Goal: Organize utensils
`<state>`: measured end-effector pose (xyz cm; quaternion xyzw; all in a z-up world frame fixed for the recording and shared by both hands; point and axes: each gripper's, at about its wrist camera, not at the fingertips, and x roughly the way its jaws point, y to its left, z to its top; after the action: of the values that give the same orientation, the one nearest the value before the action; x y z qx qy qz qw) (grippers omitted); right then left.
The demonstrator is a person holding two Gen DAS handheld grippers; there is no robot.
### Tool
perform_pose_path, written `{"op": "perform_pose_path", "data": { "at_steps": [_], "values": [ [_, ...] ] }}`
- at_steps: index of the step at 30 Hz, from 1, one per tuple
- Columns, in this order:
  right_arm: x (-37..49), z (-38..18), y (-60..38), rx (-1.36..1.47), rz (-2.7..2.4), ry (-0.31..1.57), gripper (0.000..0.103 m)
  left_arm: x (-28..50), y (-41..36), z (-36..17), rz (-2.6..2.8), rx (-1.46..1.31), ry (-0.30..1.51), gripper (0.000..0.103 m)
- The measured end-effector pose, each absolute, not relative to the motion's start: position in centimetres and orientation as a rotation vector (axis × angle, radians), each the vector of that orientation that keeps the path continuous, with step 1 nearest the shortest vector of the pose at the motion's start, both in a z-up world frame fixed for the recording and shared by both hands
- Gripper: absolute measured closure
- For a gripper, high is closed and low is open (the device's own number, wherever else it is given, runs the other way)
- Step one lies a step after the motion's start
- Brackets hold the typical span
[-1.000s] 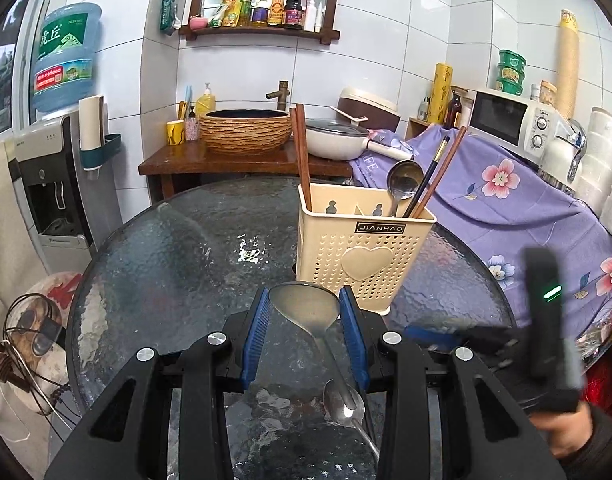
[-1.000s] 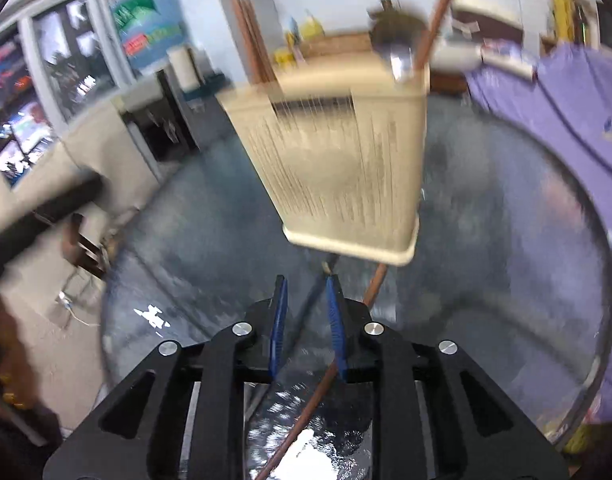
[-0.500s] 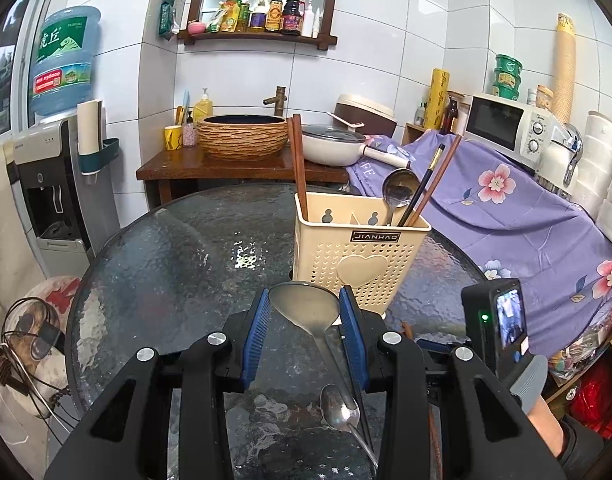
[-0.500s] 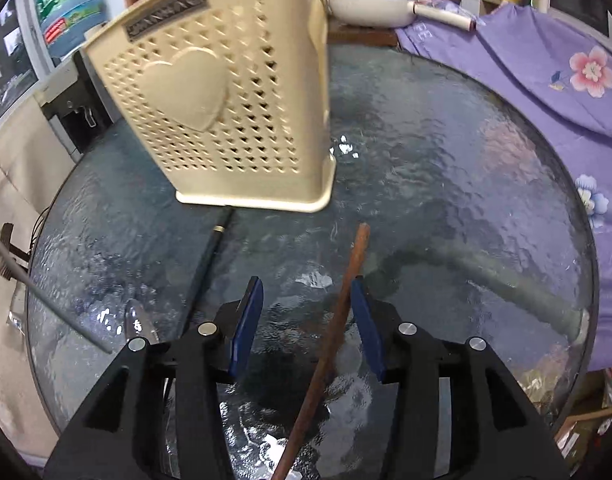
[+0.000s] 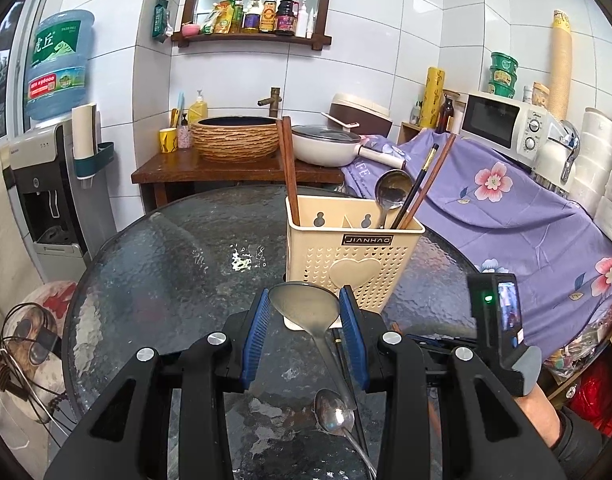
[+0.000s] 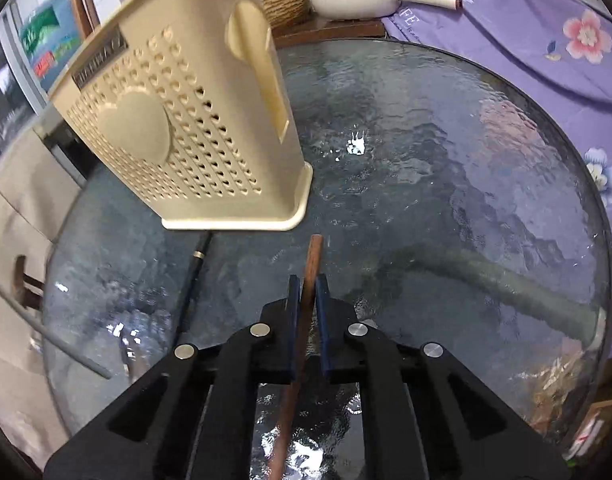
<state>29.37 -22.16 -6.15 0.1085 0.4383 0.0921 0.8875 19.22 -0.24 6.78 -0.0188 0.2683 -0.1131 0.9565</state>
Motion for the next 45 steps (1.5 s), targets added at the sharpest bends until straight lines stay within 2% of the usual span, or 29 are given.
{"op": "perform_pose_path", "data": {
  "at_steps": [17, 35, 45],
  "values": [
    [22.3, 7.9, -23.1, 0.222, 0.471, 0.482, 0.096, 19.0, -0.5, 7.8, -0.254, -0.041, 0.524, 0.068],
    [21.3, 13.4, -22.7, 0.175, 0.551, 0.402, 0.096, 19.6, -0.6, 10.9, -0.255, -0.012, 0.461, 0.068],
    [24.6, 22.7, -21.9, 0.135, 0.549, 0.282, 0.096, 24.2, 0.0, 18.0, -0.228, -0.067, 0.347, 0.068]
  ]
}}
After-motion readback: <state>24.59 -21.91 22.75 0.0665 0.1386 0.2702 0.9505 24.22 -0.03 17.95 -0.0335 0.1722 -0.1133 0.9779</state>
